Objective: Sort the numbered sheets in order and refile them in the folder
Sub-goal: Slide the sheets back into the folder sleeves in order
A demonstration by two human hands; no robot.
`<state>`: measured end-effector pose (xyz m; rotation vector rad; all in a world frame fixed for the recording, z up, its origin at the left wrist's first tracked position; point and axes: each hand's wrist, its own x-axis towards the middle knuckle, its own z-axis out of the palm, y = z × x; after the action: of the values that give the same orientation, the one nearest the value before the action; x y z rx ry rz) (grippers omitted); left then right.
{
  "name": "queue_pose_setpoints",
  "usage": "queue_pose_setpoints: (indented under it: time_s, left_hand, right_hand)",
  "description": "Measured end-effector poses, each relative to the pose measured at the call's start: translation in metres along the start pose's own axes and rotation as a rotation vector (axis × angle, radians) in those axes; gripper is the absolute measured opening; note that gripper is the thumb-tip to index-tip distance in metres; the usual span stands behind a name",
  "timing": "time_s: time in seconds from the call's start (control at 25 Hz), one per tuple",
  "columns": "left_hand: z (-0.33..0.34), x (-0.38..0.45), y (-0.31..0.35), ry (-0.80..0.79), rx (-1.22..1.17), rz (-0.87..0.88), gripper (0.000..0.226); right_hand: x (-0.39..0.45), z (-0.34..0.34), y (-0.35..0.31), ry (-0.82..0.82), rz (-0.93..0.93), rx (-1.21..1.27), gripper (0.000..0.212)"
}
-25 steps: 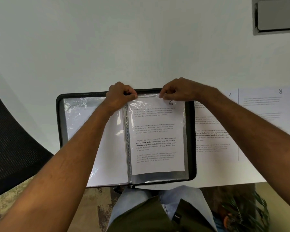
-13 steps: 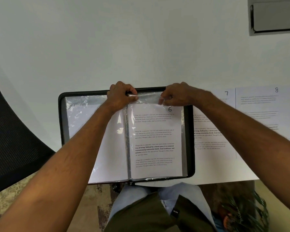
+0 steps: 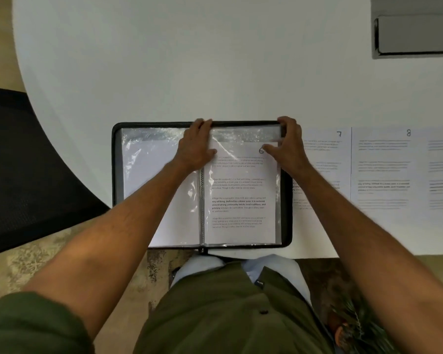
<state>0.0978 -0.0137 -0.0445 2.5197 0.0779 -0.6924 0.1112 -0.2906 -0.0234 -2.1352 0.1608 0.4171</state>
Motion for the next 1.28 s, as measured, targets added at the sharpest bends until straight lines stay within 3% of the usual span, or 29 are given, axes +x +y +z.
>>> queue_pose_setpoints:
  time_s: [0.2, 0.28, 0.36, 0.44, 0.68, 0.8, 1.0, 1.12, 1.28]
  left_hand:
    - [0.044, -0.080, 0.000, 0.087, 0.069, 0.052, 0.075]
    - [0.062, -0.107, -0.004, 0.035, 0.097, 0.084, 0.070]
    - [0.074, -0.130, -0.005, -0.037, 0.095, 0.091, 0.070]
    - [0.078, -0.148, -0.002, -0.086, 0.006, 0.049, 0.068]
    - [0.050, -0.163, 0.007, -0.145, -0.564, -0.200, 0.044]
    - [0.024, -0.169, 0.006, -0.211, -0.840, -0.290, 0.037]
    - [-0.013, -0.188, -0.011, -0.114, -1.138, -0.329, 0.061]
    - [-0.023, -0.199, -0.035, -0.036, -1.166, -0.412, 0.054]
    - [-0.020, -0.211, -0.071, -0.016, -1.121, -0.502, 0.065]
  right_hand:
    - [-0.065, 0.009, 0.024, 0.004, 0.226, 0.144, 0.081]
    - [-0.093, 0.012, 0.031, -0.013, 0.298, 0.149, 0.072]
    - [-0.116, 0.015, 0.036, -0.060, 0.350, 0.200, 0.049]
    - [-0.134, 0.016, 0.033, -0.160, 0.407, 0.239, 0.026]
    - [-0.163, 0.030, -0.029, -0.244, 0.521, 0.357, 0.014]
    - [-0.171, 0.051, -0.062, -0.297, 0.456, 0.446, 0.018]
    - [-0.176, 0.108, -0.099, -0.508, 0.365, 0.417, 0.034]
    - [-0.178, 0.137, -0.112, -0.634, 0.323, 0.368, 0.039]
    - [-0.179, 0.168, -0.115, -0.716, 0.289, 0.285, 0.049]
